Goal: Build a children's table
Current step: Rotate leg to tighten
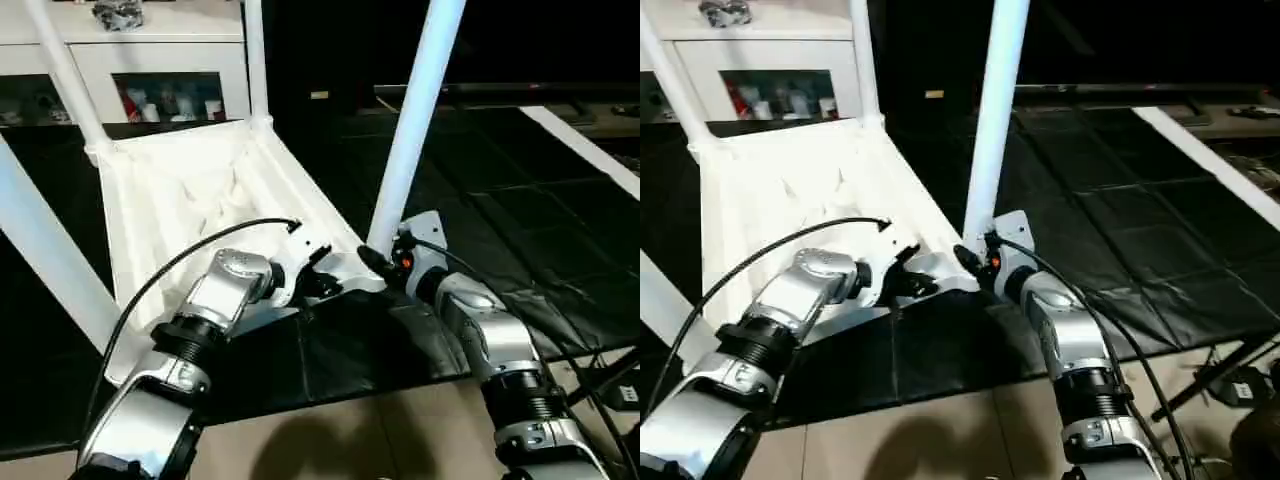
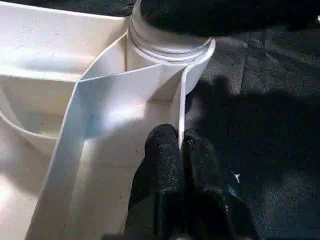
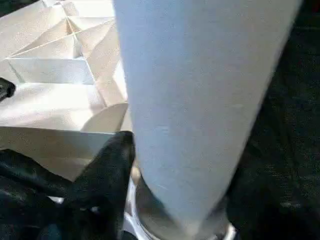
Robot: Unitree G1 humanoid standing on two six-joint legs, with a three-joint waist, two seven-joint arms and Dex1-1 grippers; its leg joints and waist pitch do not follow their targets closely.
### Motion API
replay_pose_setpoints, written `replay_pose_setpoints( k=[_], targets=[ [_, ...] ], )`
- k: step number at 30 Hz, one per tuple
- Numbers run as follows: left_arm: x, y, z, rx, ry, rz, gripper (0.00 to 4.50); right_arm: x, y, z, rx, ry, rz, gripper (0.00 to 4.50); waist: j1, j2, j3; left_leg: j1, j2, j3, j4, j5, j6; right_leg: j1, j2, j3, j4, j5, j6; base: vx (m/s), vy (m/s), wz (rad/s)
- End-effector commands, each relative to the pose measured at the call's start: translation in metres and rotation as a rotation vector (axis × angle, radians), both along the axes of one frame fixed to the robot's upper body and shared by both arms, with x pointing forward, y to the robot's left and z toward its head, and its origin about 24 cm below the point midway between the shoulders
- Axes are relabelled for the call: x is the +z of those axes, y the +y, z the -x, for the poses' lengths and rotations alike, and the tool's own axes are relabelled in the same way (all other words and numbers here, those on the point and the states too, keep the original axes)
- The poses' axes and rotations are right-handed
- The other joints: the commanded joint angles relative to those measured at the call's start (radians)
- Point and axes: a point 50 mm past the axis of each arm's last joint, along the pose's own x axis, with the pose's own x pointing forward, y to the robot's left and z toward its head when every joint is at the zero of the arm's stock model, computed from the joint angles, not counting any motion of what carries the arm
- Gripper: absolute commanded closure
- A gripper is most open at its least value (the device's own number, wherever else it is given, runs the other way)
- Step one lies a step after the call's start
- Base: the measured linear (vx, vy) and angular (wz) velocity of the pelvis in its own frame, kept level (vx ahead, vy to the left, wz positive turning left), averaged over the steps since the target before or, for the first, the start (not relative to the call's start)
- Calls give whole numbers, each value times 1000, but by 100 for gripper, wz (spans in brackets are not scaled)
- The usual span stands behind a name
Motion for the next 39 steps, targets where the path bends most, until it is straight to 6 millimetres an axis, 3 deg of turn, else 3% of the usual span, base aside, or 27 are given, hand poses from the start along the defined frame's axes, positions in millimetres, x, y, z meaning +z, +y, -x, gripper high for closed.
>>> replay_pose_setpoints(
  k=[1,8,9,10,12,14,19,26,27,39],
  targets=[
    [18,-37,6,-140,-52,125,450,1,49,16,262,11,-87,148,12,-7,-54,-10,13,1,-59,-193,53,54,-58,43,-89,-298,-170,0,0,0],
    [10,-16,15,-273,-28,84,450,2,21,26,387,-15,-84,87,20,-3,-55,-8,19,1,-61,-186,69,55,-59,44,-86,-250,-187,0,0,0],
    [11,-12,17,-311,-31,86,450,3,14,29,422,-15,-79,81,24,3,-53,-6,20,0,-63,-194,65,54,-60,44,-87,-264,-189,0,0,0],
    [12,-6,20,-363,-29,87,450,5,5,32,475,-13,-75,81,26,0,-53,-3,20,2,-63,-213,62,53,-59,44,-92,-287,-184,0,0,0],
    [12,2,25,-450,-8,82,450,9,-8,38,552,-8,-68,81,38,6,-54,8,25,4,-62,-220,64,48,-60,49,-89,-255,-199,0,0,0],
    [12,5,27,-485,5,77,450,10,-11,39,579,-5,-63,81,40,5,-54,0,26,4,-64,-211,67,52,-58,48,-83,-226,-209,0,0,0],
    [10,16,35,-612,35,17,450,12,-25,51,741,22,-42,81,59,9,-58,1,29,6,-60,-173,68,56,-59,46,-70,-136,-237,0,0,0],
    [9,28,40,-725,73,-41,450,14,-35,55,859,62,-63,81,77,4,-56,0,31,7,-61,-185,58,55,-63,44,-72,-190,-223,0,0,0],
    [9,29,41,-734,75,-42,450,14,-35,56,870,57,-59,106,78,2,-56,2,31,7,-61,-193,53,54,-64,44,-74,-204,-220,0,0,0],
    [11,36,44,-792,79,-83,450,12,-40,60,964,107,-42,186,83,-2,-58,-2,29,6,-59,-175,50,56,-62,43,-70,-201,-214,0,0,0]
  ],
)
